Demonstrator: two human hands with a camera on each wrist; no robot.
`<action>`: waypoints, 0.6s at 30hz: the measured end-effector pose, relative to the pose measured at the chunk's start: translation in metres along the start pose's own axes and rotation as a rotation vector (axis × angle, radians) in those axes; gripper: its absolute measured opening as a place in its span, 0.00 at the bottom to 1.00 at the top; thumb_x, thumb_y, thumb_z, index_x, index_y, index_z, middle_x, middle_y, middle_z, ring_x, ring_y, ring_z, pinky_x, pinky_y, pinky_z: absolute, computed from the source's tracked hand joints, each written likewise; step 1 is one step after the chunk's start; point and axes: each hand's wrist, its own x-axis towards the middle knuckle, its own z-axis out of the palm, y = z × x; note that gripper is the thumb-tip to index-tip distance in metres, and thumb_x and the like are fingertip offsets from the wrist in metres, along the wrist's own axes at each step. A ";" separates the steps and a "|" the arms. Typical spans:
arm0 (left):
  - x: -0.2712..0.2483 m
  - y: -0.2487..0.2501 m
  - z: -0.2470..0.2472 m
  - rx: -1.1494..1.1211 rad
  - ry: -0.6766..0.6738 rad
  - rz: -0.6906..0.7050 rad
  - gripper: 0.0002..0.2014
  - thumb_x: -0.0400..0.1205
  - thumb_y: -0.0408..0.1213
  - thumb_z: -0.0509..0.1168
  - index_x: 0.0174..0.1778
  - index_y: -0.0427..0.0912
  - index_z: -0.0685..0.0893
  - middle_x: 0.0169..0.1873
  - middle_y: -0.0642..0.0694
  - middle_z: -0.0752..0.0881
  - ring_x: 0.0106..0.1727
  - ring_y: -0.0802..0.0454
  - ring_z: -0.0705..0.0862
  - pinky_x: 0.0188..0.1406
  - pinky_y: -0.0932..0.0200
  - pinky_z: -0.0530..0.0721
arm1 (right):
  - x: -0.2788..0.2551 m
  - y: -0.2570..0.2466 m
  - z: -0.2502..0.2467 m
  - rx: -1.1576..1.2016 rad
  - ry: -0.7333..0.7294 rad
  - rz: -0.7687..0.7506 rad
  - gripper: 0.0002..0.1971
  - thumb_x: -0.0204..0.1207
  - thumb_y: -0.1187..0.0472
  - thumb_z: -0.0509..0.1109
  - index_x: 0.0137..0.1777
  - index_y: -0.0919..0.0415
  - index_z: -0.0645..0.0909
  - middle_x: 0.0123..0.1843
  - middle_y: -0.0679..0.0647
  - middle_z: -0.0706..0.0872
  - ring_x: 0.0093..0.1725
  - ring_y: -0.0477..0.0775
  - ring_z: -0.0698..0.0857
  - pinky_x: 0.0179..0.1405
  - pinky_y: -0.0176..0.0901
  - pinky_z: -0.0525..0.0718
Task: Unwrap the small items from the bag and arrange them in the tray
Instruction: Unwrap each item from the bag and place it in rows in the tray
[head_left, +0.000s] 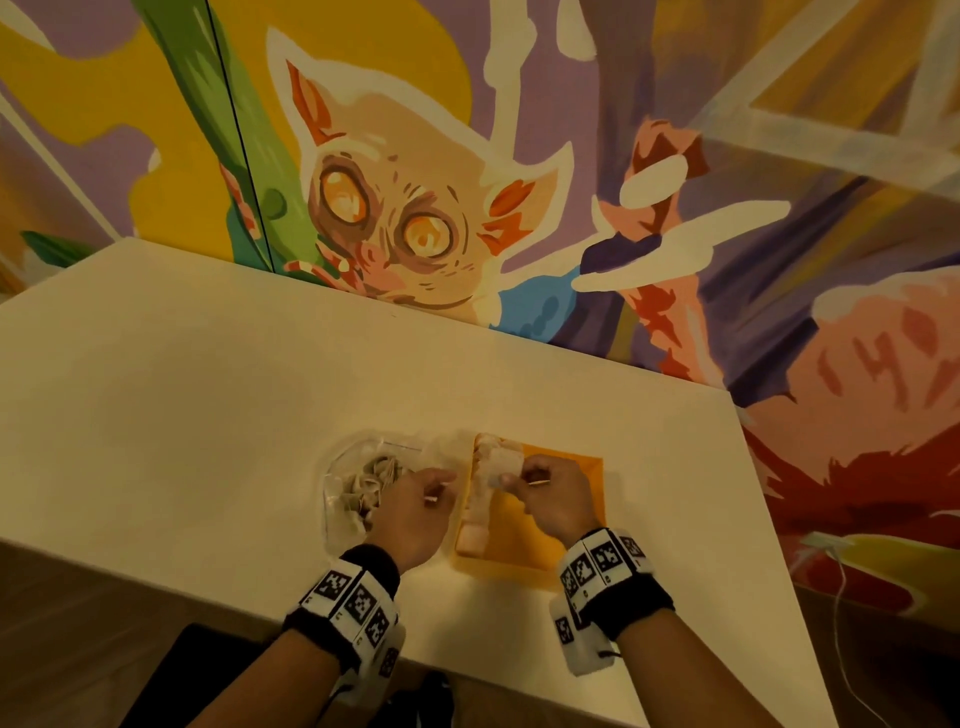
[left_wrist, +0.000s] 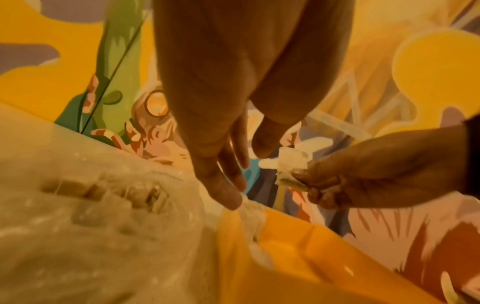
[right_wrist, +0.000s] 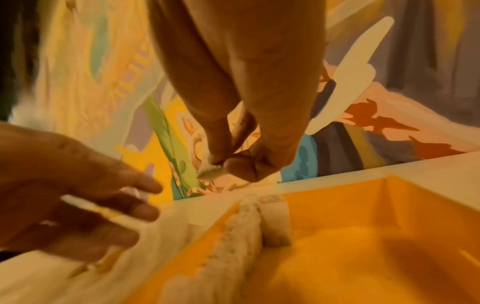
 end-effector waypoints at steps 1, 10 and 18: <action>0.002 -0.006 0.005 0.057 -0.039 -0.038 0.14 0.86 0.36 0.62 0.67 0.42 0.83 0.58 0.47 0.87 0.56 0.52 0.85 0.59 0.59 0.82 | 0.008 0.004 -0.004 -0.037 0.012 0.026 0.10 0.71 0.54 0.80 0.32 0.50 0.83 0.33 0.48 0.86 0.33 0.52 0.84 0.34 0.43 0.81; 0.011 -0.021 0.039 0.438 -0.196 -0.115 0.18 0.88 0.42 0.57 0.72 0.41 0.77 0.65 0.42 0.84 0.64 0.46 0.82 0.65 0.51 0.79 | 0.065 0.034 -0.001 -0.284 -0.081 0.294 0.01 0.73 0.67 0.75 0.44 0.63 0.87 0.39 0.63 0.88 0.37 0.61 0.86 0.38 0.50 0.87; 0.009 -0.028 0.042 0.328 -0.269 -0.056 0.18 0.88 0.36 0.52 0.73 0.48 0.75 0.64 0.44 0.84 0.62 0.46 0.82 0.62 0.56 0.79 | 0.080 0.035 0.018 -0.354 -0.179 0.356 0.09 0.74 0.62 0.74 0.50 0.65 0.88 0.49 0.60 0.90 0.47 0.57 0.87 0.40 0.41 0.84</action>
